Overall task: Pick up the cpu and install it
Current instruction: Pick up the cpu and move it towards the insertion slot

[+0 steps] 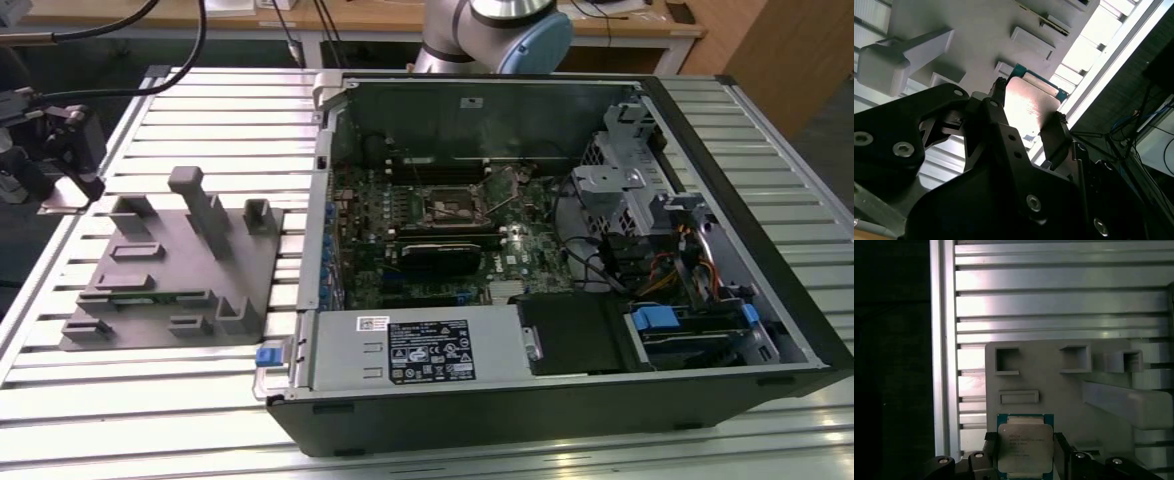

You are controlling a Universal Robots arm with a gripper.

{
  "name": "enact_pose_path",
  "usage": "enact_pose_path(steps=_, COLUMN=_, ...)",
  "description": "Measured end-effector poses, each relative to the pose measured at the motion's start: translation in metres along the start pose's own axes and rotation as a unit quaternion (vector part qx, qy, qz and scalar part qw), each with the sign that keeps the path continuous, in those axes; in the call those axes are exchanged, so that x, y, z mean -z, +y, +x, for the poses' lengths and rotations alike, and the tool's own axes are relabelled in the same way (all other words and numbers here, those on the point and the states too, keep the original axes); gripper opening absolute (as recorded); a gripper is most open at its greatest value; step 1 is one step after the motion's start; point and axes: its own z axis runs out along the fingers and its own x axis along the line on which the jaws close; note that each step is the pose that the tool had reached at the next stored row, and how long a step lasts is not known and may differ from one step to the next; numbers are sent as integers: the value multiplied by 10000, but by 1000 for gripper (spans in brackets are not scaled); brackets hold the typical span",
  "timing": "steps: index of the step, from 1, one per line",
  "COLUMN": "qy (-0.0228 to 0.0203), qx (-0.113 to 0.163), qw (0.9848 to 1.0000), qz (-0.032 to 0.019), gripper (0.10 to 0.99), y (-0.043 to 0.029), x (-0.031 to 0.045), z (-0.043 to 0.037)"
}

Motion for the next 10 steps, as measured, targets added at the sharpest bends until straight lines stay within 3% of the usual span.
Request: enact_pose_path(steps=10, qy=-5, qx=0, qw=10000, qz=0, gripper=533, y=8, x=124, z=-2)
